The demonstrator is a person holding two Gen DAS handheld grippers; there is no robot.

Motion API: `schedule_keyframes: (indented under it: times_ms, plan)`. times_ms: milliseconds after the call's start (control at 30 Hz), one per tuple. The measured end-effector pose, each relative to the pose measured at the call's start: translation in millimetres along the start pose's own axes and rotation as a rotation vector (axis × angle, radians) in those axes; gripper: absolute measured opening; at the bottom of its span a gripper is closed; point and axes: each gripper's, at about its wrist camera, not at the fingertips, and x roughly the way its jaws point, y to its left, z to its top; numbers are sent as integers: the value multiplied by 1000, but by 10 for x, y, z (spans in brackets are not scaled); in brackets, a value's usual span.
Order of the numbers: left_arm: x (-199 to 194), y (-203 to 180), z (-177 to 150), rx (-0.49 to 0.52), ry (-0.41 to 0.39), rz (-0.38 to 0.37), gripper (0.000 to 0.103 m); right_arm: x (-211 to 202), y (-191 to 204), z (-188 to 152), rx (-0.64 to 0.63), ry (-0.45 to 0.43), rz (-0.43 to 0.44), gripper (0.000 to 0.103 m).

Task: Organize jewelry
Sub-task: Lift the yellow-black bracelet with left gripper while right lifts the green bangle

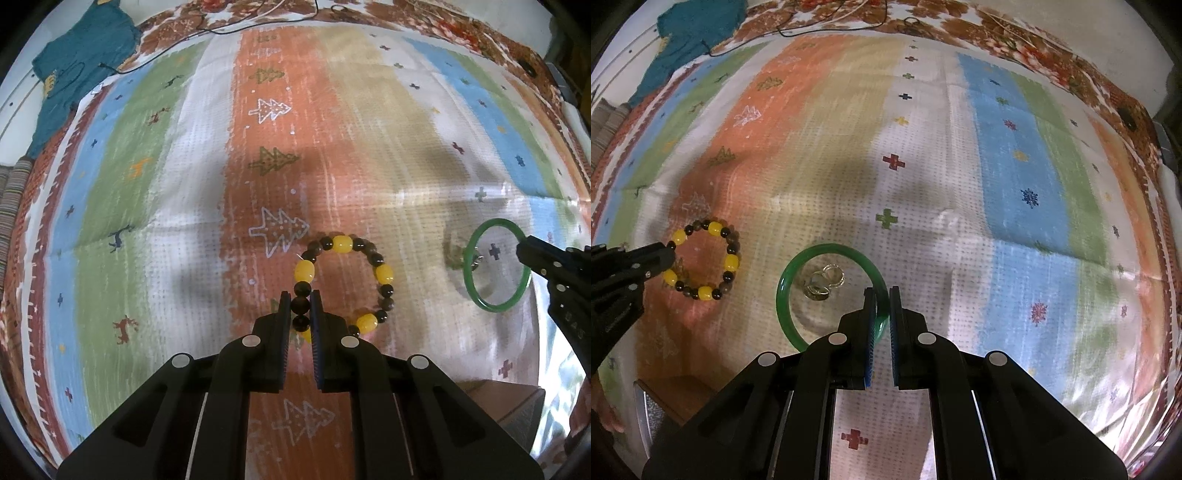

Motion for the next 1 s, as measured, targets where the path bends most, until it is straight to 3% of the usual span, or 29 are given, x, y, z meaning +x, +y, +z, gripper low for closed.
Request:
schedule_keyframes:
  times_ms: [1000]
  plan:
    - [-327,-83,-76,17,-51,-27,10,-138,-390,-274,55,31,-34,8]
